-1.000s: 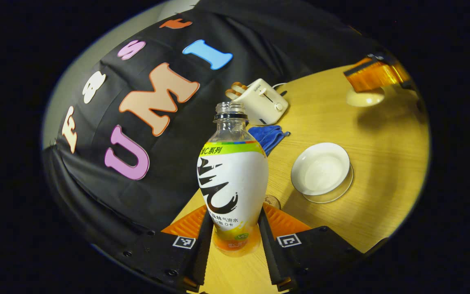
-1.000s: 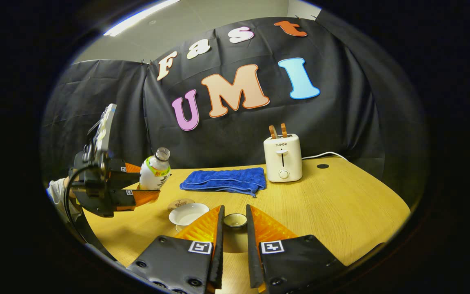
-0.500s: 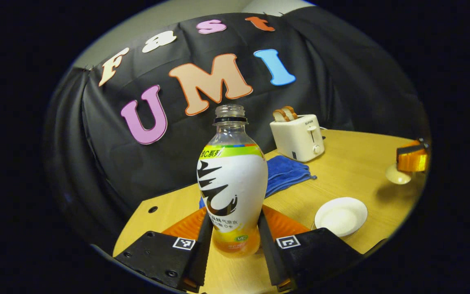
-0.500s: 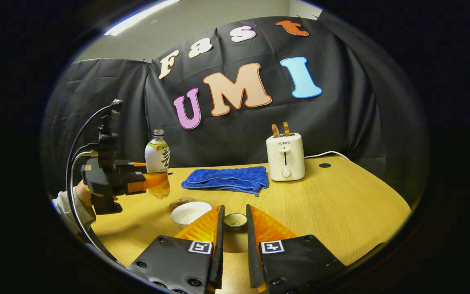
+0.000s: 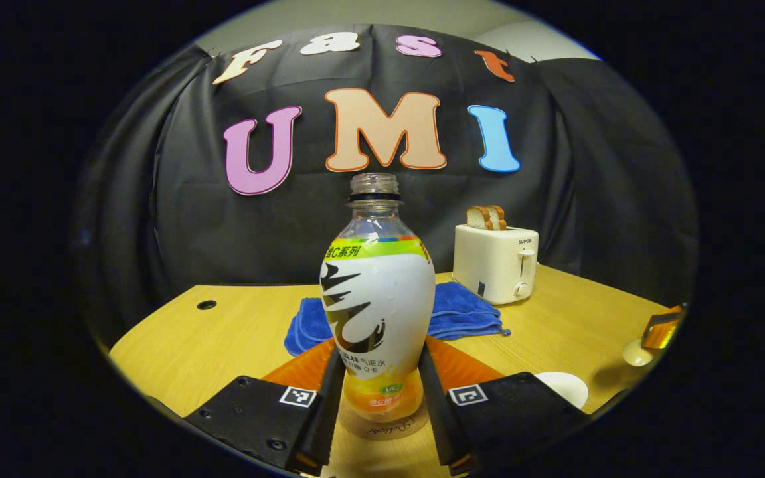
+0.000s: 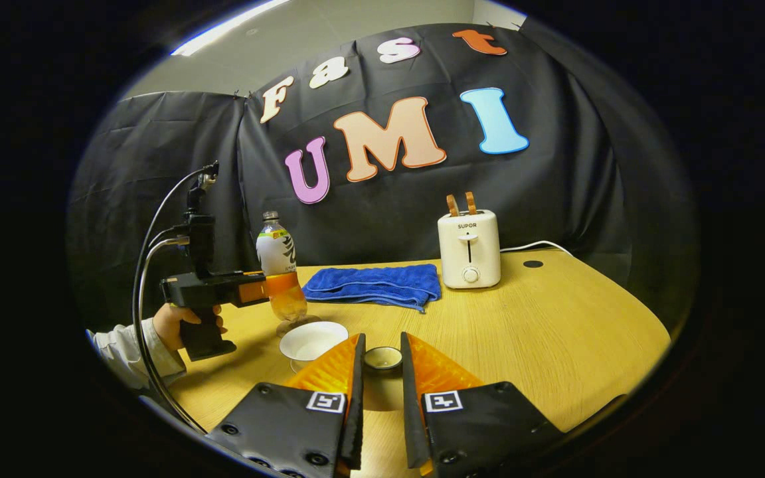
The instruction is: Open the teacup lid with one hand, grasp the water bottle and pour water into the teacup with the other hand; after pouring, place the water bottle on the coaster and then close the teacup lid.
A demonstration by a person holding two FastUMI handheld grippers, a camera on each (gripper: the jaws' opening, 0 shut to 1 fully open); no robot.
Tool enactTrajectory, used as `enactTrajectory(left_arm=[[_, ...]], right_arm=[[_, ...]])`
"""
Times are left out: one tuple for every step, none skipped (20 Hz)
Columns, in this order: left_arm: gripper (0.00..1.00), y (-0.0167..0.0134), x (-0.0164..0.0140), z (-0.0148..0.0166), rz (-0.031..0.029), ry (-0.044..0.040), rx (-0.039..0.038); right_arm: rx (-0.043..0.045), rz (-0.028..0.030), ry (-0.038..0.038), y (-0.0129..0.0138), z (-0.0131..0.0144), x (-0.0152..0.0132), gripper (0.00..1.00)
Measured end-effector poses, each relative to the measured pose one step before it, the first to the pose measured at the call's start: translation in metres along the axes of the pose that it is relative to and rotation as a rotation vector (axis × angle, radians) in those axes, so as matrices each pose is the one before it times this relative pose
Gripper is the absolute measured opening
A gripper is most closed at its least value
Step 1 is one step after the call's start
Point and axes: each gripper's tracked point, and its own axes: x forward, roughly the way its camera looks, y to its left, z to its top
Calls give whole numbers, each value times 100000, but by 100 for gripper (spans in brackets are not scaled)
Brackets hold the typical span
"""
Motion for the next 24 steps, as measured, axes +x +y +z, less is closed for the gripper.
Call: enactTrajectory(left_arm=[[57,213,187,-231,312,549,-865],[57,24,95,-170,579,220,-1096],[57,-111,142,-245,-313,335,-1128],[57,-89,59,-343,-233,815,-1007],[57,-110,37,-209,-338,277,-922],[58,54,-17,-198,250,299,-603],[58,268,-17,-64,347,-442,-568],[58,120,-62,-187,461,383,-337],[58,54,-69,-186,-127,446,-261],[58,70,-189,137,83,-1036,-622],[58,23,-45,-85,-185,102,-207],[61,49,-120,-143,-135,157,-120],[62,43,-31,-65,168,-283,584],[65,-54,-156,-210,-103,640,790],[65,-156,-37,-343,-356,775,1272],[65,-100,-121,-276,-337,1010,1537],[65,-201,18,-154,-200,175,1585],[66,65,-35,34,373,-132,1301],[66,50,56,-135,92,350,346],[66,-133,-11,52,-316,-187,-285],[66,2,-50,-228,-64,606,-207],[68,76,-94,-237,187,996,97],[69,-30,-52,-244,257,717,1],[75,126,-115,-42,505,-1,48]], right_arm=[[286,76,-29,-56,22,58,29],[184,81,53,-8,5,-25,27],[84,-38,152,-48,-17,53,27],[23,-96,101,-56,-137,-3,29],[12,-30,207,2,10,13,29],[85,82,152,33,-78,80,29],[162,341,327,108,-75,-23,29],[198,404,162,136,-84,-18,29],[6,342,-117,183,67,4,29],[-169,232,35,153,-13,-21,29],[-275,124,154,53,-84,80,27],[-262,260,323,175,-183,25,29],[62,371,151,149,-40,7,27],[244,406,15,106,-23,-21,27],[189,341,168,131,-6,1,27],[-65,167,182,31,-129,110,27],[-192,-34,252,43,-19,30,29],[-148,52,168,42,-110,-21,29],[-94,50,78,56,3,1,29],[-76,123,46,85,-40,-26,27],[-114,-10,41,4,20,6,29],[-130,31,-46,30,-62,-7,27],[-61,46,-4,37,28,13,27],[-147,11,134,33,-39,3,27]])
